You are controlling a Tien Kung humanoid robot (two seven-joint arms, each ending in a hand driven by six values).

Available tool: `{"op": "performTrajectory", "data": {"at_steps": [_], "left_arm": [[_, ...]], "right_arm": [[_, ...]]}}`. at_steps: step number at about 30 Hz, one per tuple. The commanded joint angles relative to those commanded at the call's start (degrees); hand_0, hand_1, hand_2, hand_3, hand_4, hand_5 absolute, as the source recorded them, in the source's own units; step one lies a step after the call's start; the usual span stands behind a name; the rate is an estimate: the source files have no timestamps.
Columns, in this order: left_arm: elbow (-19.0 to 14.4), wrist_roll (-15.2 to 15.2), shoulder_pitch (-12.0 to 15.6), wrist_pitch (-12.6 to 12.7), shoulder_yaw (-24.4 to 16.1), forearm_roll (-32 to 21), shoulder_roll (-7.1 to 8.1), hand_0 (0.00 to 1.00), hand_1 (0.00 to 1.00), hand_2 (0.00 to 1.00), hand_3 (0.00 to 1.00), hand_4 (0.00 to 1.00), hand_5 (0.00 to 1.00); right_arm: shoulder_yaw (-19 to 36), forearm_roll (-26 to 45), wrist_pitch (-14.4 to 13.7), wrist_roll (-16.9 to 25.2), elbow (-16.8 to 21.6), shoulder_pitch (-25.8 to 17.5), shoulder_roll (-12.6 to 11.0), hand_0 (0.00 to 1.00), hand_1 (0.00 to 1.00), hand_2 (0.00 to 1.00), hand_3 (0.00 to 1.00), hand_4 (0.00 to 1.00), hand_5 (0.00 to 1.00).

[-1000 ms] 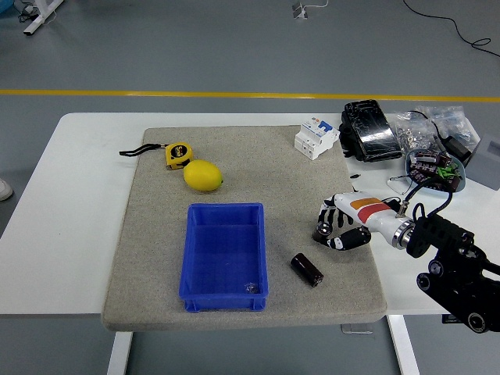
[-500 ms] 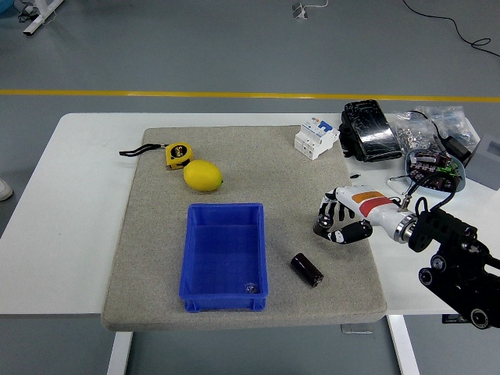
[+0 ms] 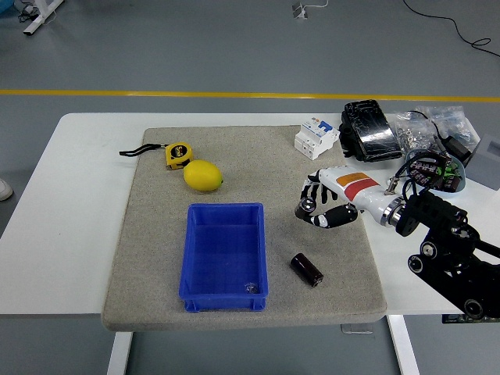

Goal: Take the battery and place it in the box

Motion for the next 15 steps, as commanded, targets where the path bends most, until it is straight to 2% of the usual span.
{"op": "performTrajectory", "data": {"at_steps": [10, 15], "left_arm": [[0.0, 0.09, 0.25, 0.07, -0.21, 0.26, 0.22, 0.571, 0.542, 0.591, 0.573, 0.632, 0.575], [-0.02, 0.22, 0.33, 0.13, -0.3, 0.45, 0.37, 0.57, 0.534, 0.591, 0.572, 0.632, 0.575]], "right_arm": [[-2.09, -0.3, 0.68, -1.1, 5.38, 3.87, 2.92, 0.292, 0.363, 0.438, 0.465, 0.78, 0.229], [-5.0, 0.14, 1.12, -1.51, 7.08, 5.0, 4.35, 0.294, 0.366, 0.44, 0.468, 0.782, 0.227]]}}
